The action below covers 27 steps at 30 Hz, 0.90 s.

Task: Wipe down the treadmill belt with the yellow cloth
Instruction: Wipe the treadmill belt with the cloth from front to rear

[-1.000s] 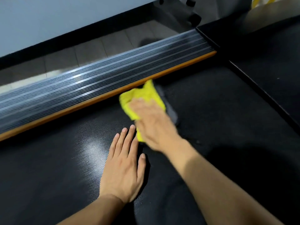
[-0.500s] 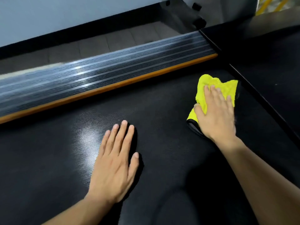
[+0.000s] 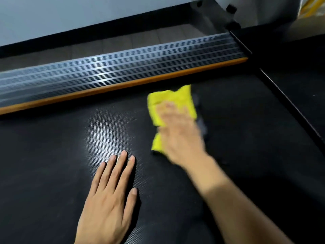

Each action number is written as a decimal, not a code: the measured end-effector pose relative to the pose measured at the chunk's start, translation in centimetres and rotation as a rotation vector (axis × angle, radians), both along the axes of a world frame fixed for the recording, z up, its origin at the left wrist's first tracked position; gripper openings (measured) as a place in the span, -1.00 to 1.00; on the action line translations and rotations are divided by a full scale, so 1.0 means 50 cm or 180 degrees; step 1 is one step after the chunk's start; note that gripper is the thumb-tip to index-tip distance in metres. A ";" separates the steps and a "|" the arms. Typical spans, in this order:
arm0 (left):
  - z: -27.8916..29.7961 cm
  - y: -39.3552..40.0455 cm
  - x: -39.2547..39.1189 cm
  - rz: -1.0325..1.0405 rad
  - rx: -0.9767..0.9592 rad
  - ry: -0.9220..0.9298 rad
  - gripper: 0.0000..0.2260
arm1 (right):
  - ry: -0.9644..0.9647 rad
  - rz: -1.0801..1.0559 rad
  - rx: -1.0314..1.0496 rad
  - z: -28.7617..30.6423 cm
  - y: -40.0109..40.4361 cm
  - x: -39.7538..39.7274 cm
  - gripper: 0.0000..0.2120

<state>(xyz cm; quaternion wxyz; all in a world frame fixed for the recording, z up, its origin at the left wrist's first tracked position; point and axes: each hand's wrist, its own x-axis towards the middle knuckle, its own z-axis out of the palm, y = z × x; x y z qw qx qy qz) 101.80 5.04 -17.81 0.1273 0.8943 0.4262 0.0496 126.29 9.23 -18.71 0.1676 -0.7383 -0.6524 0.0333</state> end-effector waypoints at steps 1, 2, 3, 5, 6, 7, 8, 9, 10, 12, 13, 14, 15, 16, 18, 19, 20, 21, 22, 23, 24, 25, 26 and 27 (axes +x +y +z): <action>-0.002 0.002 0.001 -0.0042 -0.0004 -0.0012 -0.43 | -0.0005 0.0322 -0.0045 0.000 0.014 -0.061 -0.41; -0.005 0.001 -0.001 -0.0079 0.0001 -0.0004 -0.43 | -0.0027 0.0599 -0.0128 0.004 0.022 -0.108 -0.39; -0.006 0.001 -0.004 -0.0082 0.0009 0.0001 -0.44 | -0.0068 0.0812 -0.0202 0.010 0.027 -0.134 -0.38; -0.004 0.003 -0.007 -0.0066 -0.0028 -0.0036 -0.44 | -0.0161 0.0913 -0.0259 0.016 0.026 -0.108 -0.37; -0.004 0.003 -0.007 -0.0056 -0.0062 -0.0053 -0.43 | -0.0194 0.0809 -0.0284 0.014 0.021 -0.072 -0.37; -0.002 0.002 -0.008 -0.0033 -0.0080 -0.0061 -0.43 | -0.0229 0.0596 -0.0302 0.010 0.018 -0.031 -0.38; -0.001 0.002 -0.007 -0.0013 -0.0085 -0.0061 -0.43 | -0.0278 0.0265 -0.0280 0.006 0.016 0.013 -0.38; 0.000 0.000 -0.005 -0.0009 -0.0090 -0.0051 -0.43 | -0.0341 -0.0127 -0.0278 0.004 0.015 0.057 -0.38; 0.000 -0.002 -0.004 -0.0008 -0.0092 -0.0026 -0.44 | -0.0381 -0.0477 -0.0357 0.003 0.016 0.092 -0.39; 0.000 -0.003 -0.004 0.0023 -0.0083 0.0037 -0.44 | -0.0311 -0.0865 -0.0547 0.004 0.025 0.113 -0.39; 0.001 -0.002 -0.004 0.0031 -0.0098 0.0067 -0.44 | -0.0263 -0.0941 -0.0536 0.006 0.027 0.101 -0.39; 0.002 -0.003 -0.003 0.0039 -0.0111 0.0088 -0.44 | -0.0252 -0.0957 -0.0473 0.010 0.026 0.077 -0.38; 0.002 -0.003 -0.004 0.0048 -0.0115 0.0110 -0.44 | -0.0273 -0.0892 -0.0436 0.013 0.018 0.043 -0.37; 0.001 -0.003 -0.005 0.0057 -0.0115 0.0135 -0.43 | -0.0307 -0.0741 -0.0441 0.015 0.003 0.004 -0.37; -0.001 -0.002 -0.007 0.0077 -0.0108 0.0179 -0.41 | -0.0361 -0.0284 -0.0415 0.019 -0.046 -0.079 -0.39; -0.004 -0.001 -0.007 0.0066 -0.0093 0.0197 -0.40 | -0.0313 -0.0068 -0.0419 0.021 -0.072 -0.117 -0.40; -0.006 -0.001 -0.008 0.0054 -0.0072 0.0210 -0.39 | -0.0243 0.0105 -0.0445 0.025 -0.095 -0.147 -0.40; -0.009 -0.002 -0.010 0.0039 -0.0055 0.0211 -0.39 | -0.0188 0.0209 -0.0475 0.030 -0.113 -0.166 -0.40; -0.010 -0.002 -0.011 0.0029 -0.0046 0.0198 -0.39 | -0.0175 0.0243 -0.0490 0.032 -0.124 -0.170 -0.40; -0.009 0.000 -0.012 0.0025 -0.0039 0.0179 -0.40 | -0.0182 0.0205 -0.0488 0.033 -0.132 -0.157 -0.40; -0.008 0.000 -0.012 0.0026 -0.0029 0.0164 -0.40 | -0.0197 0.0059 -0.0477 0.032 -0.142 -0.129 -0.40; -0.007 0.001 -0.012 0.0028 -0.0012 0.0171 -0.40 | -0.0220 -0.0168 -0.0477 0.029 -0.155 -0.091 -0.40; -0.008 0.001 -0.011 0.0009 -0.0006 0.0186 -0.40 | -0.0276 -0.0506 -0.0490 0.026 -0.178 -0.045 -0.40; -0.008 0.000 -0.011 0.0005 -0.0010 0.0193 -0.40 | -0.0294 -0.0923 -0.0537 0.023 -0.204 0.006 -0.39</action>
